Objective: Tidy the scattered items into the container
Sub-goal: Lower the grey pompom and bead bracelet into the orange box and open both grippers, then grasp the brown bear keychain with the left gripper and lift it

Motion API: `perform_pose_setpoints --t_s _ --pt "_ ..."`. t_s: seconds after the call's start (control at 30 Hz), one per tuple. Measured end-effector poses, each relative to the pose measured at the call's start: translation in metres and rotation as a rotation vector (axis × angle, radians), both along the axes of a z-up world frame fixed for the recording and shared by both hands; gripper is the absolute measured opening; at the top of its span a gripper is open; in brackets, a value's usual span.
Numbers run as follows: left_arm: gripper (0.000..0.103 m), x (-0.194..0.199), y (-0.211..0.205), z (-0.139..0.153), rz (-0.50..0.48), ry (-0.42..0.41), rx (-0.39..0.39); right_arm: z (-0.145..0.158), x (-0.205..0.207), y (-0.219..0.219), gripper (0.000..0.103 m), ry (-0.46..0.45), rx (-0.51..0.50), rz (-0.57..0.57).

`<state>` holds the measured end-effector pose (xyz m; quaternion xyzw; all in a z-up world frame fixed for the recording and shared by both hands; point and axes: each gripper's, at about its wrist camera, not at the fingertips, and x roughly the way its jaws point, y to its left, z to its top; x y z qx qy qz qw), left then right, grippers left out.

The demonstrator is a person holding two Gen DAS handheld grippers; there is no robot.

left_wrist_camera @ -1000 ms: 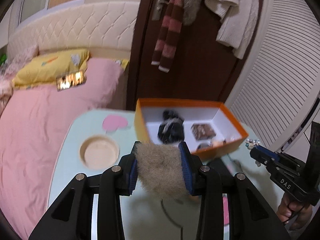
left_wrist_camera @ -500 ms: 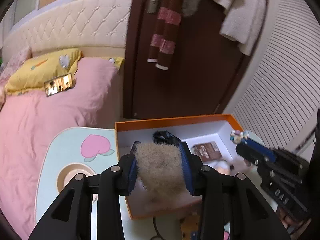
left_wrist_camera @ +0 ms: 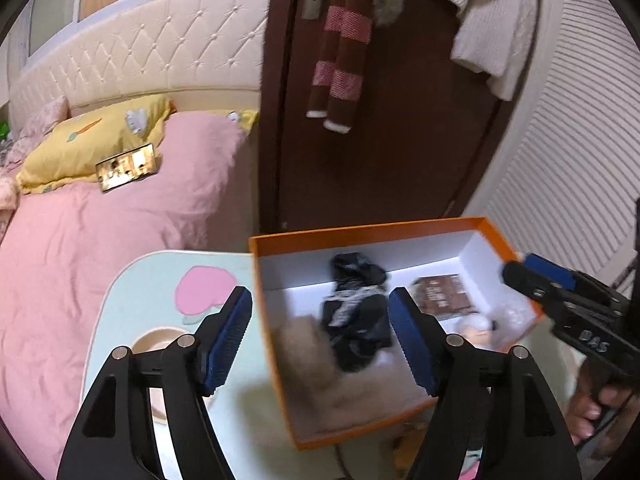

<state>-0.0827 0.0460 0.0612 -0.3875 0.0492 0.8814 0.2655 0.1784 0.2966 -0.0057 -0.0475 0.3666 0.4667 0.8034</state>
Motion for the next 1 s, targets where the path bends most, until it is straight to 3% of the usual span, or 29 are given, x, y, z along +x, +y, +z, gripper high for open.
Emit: perform_pose_setpoints --t_s 0.13,0.23,0.4,0.57,0.77,0.87,1.0 --pt "0.071 -0.018 -0.013 -0.015 0.054 -0.058 -0.012 -0.01 -0.003 -0.005 0.051 0.053 -0.025 0.018" --pt "0.071 -0.025 -0.021 -0.022 0.073 -0.082 -0.007 -0.012 -0.015 -0.006 0.051 0.025 -0.06 0.023" --pt "0.071 -0.018 -0.024 -0.02 0.057 -0.067 0.006 -0.011 -0.023 -0.007 0.051 0.057 -0.045 0.057" --pt "0.071 0.002 -0.031 -0.003 0.024 0.009 0.033 -0.007 -0.028 -0.009 0.051 -0.05 -0.061 0.036" --pt "0.071 0.042 -0.04 -0.002 -0.128 -0.017 0.101 0.016 -0.034 -0.029 0.051 -0.076 0.055 0.038" --pt "0.071 0.069 -0.033 -0.011 -0.2 -0.045 0.079 0.025 -0.047 -0.038 0.051 -0.083 0.081 0.072" --pt "0.071 0.095 -0.015 -0.026 -0.247 -0.058 0.029 0.015 -0.057 -0.048 0.05 -0.038 0.064 0.084"
